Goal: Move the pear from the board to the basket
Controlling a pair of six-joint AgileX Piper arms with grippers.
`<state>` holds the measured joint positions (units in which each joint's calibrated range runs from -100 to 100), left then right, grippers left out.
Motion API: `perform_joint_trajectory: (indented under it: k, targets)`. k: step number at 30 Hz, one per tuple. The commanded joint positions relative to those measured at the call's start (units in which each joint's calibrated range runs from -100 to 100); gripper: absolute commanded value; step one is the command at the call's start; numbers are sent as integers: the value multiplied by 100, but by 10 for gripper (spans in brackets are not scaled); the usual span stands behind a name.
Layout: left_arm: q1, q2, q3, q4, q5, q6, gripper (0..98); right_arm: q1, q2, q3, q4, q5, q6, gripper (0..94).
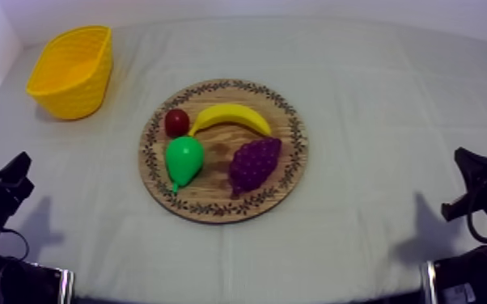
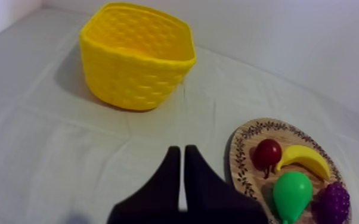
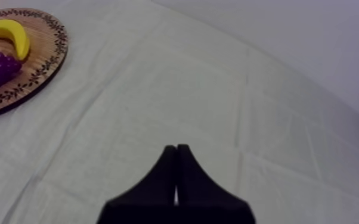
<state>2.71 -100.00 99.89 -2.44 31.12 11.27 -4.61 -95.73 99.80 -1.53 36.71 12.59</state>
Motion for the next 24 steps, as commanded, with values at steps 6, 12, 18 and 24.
perform_joint_trajectory:
  k: [6, 12, 18, 24]
  targets:
    - [1, 0, 0, -2, 0, 3, 0, 1, -3, -2, -1, -1, 3, 2]
    - [1, 0, 0, -2, 0, 5, 0, 1, -3, -2, -1, -1, 3, 2]
    - [1, 0, 0, -2, 0, 11, 0, 1, -3, -2, -1, -1, 2, 2]
    - [22, 27, -258, 102, 738, -332, 0, 1, -3, -2, -1, -1, 3, 2]
